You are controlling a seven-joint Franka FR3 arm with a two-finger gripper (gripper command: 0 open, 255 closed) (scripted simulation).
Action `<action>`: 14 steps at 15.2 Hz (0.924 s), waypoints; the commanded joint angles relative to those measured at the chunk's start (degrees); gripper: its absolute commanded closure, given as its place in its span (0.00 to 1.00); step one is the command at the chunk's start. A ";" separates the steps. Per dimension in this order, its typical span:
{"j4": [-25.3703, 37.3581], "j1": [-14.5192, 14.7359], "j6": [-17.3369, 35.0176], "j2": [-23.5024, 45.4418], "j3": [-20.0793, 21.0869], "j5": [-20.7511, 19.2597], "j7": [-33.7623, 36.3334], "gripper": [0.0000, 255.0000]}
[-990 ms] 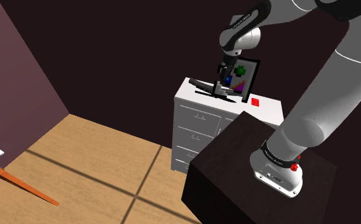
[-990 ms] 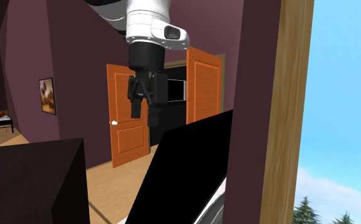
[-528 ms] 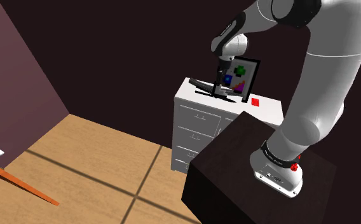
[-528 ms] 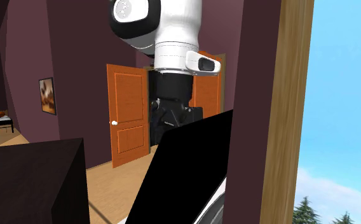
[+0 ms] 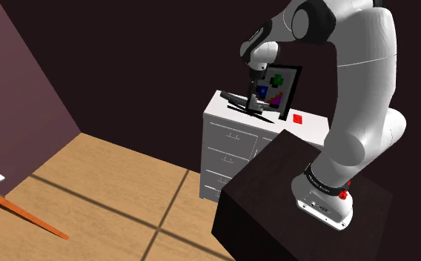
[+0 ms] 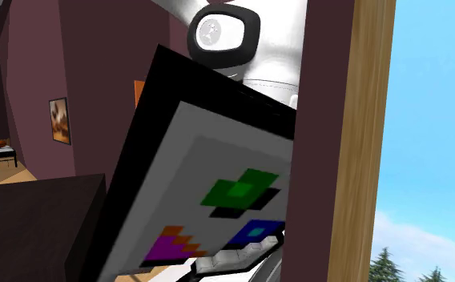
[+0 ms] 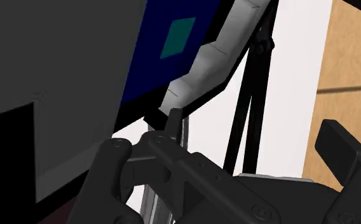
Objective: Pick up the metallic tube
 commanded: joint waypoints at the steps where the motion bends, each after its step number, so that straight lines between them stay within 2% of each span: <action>1: 4.81 -0.88 10.15 9.09 1.21 0.94 -2.33 0.00; 2: 7.70 -1.38 9.67 11.48 1.44 1.45 -3.14 0.00; 12: 10.21 -2.43 12.41 16.70 2.76 2.72 -3.93 0.00; 13: 9.85 -2.27 12.39 16.32 2.70 2.68 -3.85 1.00; 14: 9.86 -2.29 12.34 16.28 2.68 2.66 -3.86 1.00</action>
